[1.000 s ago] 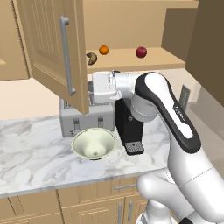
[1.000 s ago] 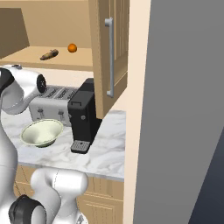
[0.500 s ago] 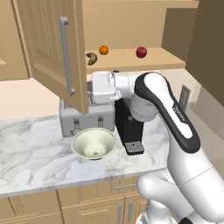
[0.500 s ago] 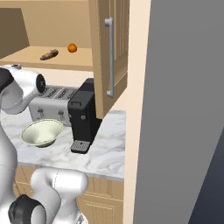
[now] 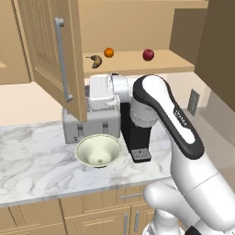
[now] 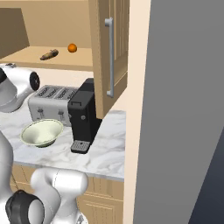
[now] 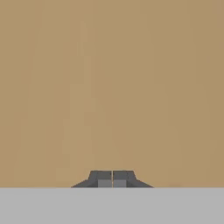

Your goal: Open the cabinet. Pick the banana and apple from the cabinet and place them into the bowl. Then close the cabinet.

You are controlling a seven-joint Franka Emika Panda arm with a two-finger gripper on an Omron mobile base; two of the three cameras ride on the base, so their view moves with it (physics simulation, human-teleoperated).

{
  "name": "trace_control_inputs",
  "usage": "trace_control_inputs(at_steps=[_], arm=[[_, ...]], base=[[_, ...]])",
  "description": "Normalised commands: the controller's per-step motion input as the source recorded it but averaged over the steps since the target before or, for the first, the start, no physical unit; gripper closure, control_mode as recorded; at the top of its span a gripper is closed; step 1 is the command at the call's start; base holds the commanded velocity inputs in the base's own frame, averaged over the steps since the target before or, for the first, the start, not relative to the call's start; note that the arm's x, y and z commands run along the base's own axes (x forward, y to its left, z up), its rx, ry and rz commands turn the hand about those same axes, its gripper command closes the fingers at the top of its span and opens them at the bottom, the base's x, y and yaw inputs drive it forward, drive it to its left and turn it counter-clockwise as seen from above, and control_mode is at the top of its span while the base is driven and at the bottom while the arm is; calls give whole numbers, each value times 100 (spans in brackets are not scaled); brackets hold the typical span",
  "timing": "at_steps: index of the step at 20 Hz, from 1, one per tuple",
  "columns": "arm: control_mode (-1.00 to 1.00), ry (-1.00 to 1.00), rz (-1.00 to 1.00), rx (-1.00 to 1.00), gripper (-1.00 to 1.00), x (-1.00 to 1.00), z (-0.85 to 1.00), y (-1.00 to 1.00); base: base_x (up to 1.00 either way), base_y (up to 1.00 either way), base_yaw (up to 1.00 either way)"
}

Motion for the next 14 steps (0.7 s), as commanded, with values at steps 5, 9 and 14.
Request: trace_control_inputs(at_steps=[5,9,14], arm=[[-100,0,0,-2,100,0,0,15],[-100,0,0,-1,100,0,0,12],[-100,0,0,0,100,0,0,10]], base=[[0,0,0],[0,0,0],[0,0,0]])
